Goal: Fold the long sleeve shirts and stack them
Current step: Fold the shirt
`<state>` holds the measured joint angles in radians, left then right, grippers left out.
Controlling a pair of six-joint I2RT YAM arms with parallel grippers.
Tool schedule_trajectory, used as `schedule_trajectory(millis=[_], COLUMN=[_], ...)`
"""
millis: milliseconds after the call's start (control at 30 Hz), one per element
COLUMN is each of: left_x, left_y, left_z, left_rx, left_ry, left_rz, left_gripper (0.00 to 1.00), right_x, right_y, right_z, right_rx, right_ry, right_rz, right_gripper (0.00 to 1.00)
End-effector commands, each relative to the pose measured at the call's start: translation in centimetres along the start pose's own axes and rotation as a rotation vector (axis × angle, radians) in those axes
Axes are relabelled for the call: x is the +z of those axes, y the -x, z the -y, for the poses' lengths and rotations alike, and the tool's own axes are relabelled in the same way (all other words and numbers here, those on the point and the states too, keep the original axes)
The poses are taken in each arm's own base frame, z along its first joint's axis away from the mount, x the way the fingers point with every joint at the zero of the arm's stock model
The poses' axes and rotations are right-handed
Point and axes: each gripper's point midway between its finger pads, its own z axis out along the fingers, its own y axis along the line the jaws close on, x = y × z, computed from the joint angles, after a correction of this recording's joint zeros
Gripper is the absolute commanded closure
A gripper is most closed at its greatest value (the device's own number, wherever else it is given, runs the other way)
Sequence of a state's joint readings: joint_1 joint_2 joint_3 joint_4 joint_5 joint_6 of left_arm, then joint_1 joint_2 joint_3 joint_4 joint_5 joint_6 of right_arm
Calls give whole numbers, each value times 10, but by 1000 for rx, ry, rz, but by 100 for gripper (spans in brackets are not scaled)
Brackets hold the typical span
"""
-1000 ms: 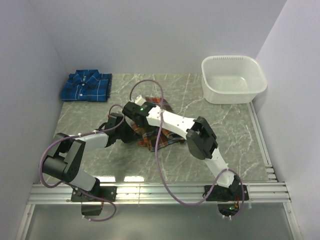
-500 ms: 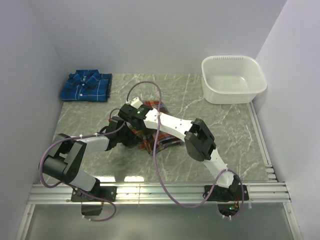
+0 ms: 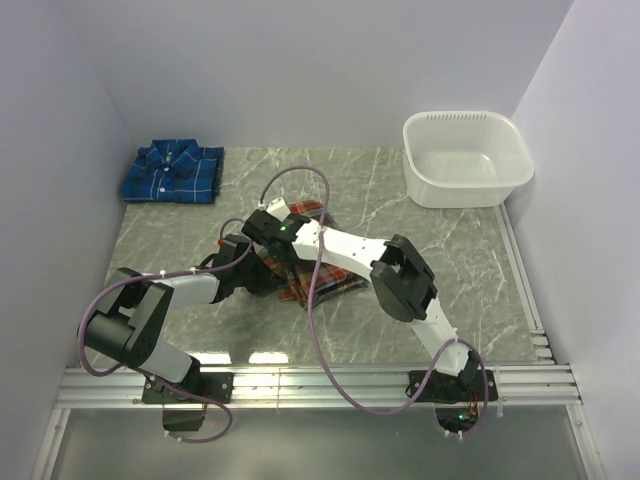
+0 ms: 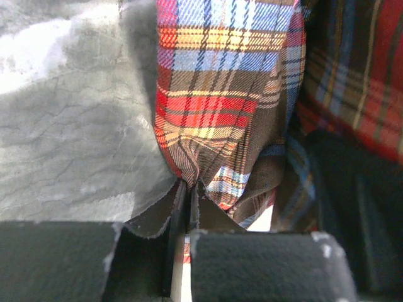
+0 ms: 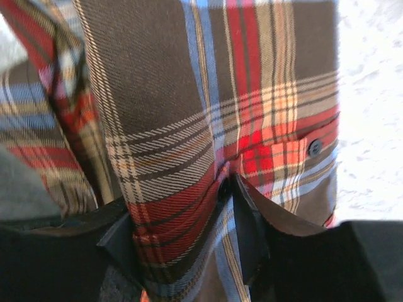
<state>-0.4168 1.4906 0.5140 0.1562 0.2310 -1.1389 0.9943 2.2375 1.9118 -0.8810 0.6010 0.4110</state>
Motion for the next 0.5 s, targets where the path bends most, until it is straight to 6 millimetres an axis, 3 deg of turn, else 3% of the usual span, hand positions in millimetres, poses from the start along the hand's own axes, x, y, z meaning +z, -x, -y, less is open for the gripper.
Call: schedule_trajectory(millis=[0, 200, 333, 467], left_x=[-3, -5, -7, -11], left_y=[3, 4, 5, 6], left_z=[4, 2, 2, 3], left_rx=[12, 12, 11, 7], left_ry=[-10, -1, 2, 0], left_rz=[24, 33, 39, 52], left_gripper=[92, 92, 92, 91], right_x=[-50, -77, -78, -72], right_y=[40, 40, 31, 17], right_z=[8, 2, -4, -15], right_rx=[143, 199, 209, 239], right_ry=[133, 276, 326, 392], right_rz=[122, 149, 132, 107], right_gripper=[45, 46, 46, 54])
